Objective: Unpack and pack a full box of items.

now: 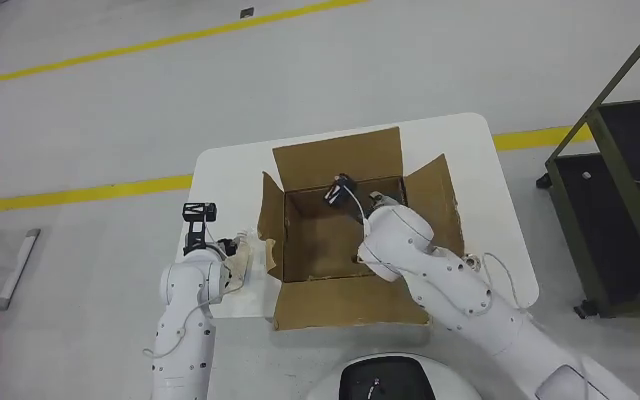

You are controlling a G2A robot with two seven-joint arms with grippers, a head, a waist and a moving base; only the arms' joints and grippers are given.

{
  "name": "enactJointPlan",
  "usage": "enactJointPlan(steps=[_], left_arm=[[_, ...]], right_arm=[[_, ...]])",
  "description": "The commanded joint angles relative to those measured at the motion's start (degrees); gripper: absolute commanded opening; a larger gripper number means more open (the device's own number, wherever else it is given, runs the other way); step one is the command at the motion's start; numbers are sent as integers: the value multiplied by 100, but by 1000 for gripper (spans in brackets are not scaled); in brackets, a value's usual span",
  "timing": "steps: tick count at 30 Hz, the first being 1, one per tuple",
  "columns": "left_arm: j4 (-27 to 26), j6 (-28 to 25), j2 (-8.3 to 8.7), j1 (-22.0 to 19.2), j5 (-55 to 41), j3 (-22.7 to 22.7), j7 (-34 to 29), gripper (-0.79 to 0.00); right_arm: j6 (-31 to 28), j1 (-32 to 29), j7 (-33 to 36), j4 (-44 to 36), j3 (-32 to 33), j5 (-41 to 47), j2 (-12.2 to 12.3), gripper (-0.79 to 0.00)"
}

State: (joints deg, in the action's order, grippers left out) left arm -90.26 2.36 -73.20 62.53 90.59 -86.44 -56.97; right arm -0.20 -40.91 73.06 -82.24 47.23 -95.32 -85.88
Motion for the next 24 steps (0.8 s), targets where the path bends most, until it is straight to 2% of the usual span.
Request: enactJointPlan(steps=[1,16,20,24], left_arm=[[0,0,0,0,0,0,0,0],[0,0,0,0,0,0,0,0],[0,0,0,0,0,0,0,0],[0,0,0,0,0,0,0,0]], right_arm=[[31,178,-2,399,-126,110,-84,-785],[42,178,-36,477,-148,115,-98,-785],[117,111,-277,929,-215,268,-175,-785],[501,208,-445,1431,-328,605,-342,-785]])
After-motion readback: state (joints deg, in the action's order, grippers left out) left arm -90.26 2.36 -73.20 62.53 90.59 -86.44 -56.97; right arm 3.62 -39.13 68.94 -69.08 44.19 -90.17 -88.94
